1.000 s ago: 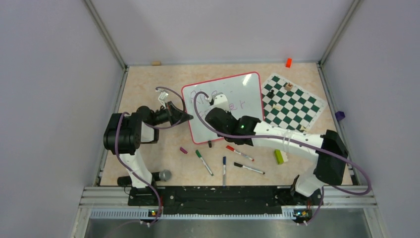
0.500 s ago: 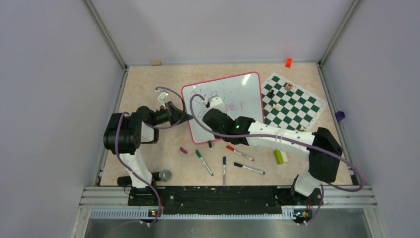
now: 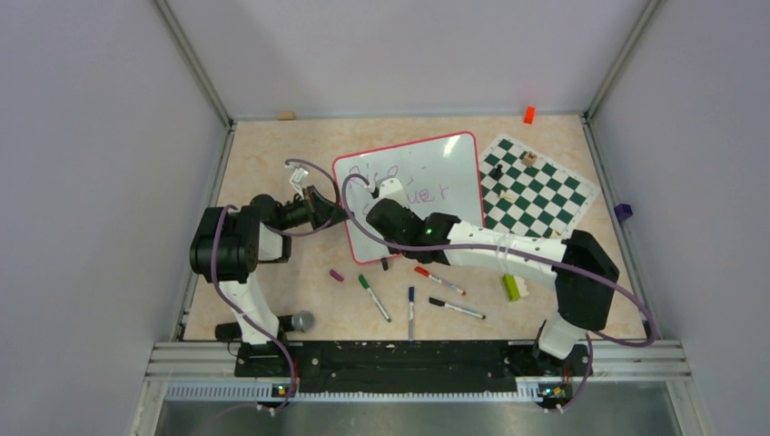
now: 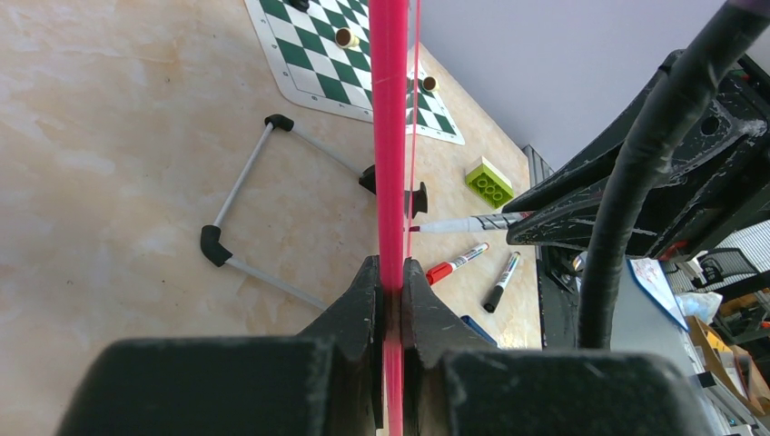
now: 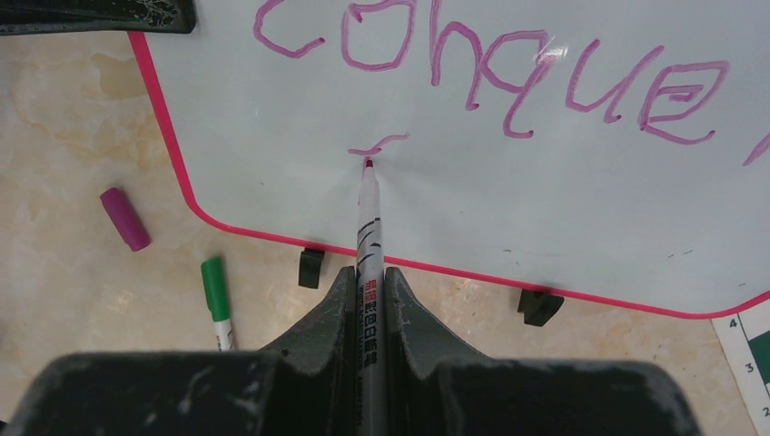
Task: Write a sentence on the whiteboard
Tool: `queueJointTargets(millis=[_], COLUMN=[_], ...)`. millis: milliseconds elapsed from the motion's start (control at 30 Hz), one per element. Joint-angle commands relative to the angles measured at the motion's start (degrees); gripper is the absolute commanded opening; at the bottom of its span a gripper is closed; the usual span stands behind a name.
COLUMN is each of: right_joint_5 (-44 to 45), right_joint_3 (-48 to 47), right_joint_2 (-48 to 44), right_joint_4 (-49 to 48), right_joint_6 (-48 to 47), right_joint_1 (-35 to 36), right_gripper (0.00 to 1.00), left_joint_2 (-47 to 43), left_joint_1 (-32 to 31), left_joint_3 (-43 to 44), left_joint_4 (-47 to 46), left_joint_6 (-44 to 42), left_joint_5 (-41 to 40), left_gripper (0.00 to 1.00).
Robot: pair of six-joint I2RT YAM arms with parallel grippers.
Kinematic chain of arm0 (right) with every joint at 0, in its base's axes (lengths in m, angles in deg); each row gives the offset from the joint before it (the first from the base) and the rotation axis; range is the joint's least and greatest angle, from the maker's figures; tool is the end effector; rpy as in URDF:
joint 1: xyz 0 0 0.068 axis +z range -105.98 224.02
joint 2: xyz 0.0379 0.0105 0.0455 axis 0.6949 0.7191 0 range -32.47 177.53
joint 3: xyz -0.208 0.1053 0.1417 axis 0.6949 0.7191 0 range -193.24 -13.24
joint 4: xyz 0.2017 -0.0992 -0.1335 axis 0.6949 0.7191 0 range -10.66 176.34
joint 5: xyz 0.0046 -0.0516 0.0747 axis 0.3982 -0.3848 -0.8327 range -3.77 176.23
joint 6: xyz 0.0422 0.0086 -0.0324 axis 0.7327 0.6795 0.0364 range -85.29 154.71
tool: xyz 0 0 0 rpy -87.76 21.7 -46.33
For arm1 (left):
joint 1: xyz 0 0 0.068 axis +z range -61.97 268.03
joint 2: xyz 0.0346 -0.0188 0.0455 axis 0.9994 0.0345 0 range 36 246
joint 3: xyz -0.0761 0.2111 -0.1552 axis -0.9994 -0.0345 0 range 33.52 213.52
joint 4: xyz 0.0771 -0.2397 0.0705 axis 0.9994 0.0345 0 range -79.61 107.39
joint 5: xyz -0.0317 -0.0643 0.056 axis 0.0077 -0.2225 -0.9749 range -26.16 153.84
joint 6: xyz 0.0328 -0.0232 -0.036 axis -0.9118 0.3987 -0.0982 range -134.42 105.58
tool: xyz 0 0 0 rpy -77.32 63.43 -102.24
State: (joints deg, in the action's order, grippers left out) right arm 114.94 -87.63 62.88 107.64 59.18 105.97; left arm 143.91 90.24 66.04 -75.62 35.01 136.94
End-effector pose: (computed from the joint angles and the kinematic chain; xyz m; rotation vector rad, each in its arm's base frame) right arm 0.1860 0.3127 0.2650 -0.5305 2.2408 0.1551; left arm 0.3051 -0.0223 0.1583 0.4750 1.6625 -1.4982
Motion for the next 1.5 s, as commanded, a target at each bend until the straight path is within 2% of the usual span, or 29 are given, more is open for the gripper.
queueJointTargets(millis=[0, 367, 933, 1233, 1467], right_joint_5=[-0.1, 2.7, 5.0, 3.9, 2.3], right_joint_3=[-3.6, -4.4, -3.2, -2.9, -0.2], right_joint_2=[0.3, 3.1, 1.7, -0.1, -5.8], right_joint_4=[-1.8, -0.1, 3.3, 3.4, 2.9], right_joint_6=[-0.7, -0.9, 0.6, 0.8, -0.2], right_joint_1=[-0.3, -0.3, -1.3, -1.7, -1.7], right_gripper=[0.0, 0.0, 0.0, 0.0, 0.0], left_joint_2=[0.4, 0.4, 0.4, 0.4, 0.4], left_joint_1=[0.5, 0.6, 0.6, 0.6, 0.6], left_joint_3=[0.5, 0.5, 0.5, 0.5, 0.5], left_joint_4=[-6.8, -6.8, -6.8, -6.8, -6.8], left_joint_6=[-1.0, -1.0, -1.0, -1.0, -0.9], left_joint_5=[1.7, 1.7, 1.7, 1.8, 1.8], left_gripper=[0.0, 0.0, 0.0, 0.0, 0.0])
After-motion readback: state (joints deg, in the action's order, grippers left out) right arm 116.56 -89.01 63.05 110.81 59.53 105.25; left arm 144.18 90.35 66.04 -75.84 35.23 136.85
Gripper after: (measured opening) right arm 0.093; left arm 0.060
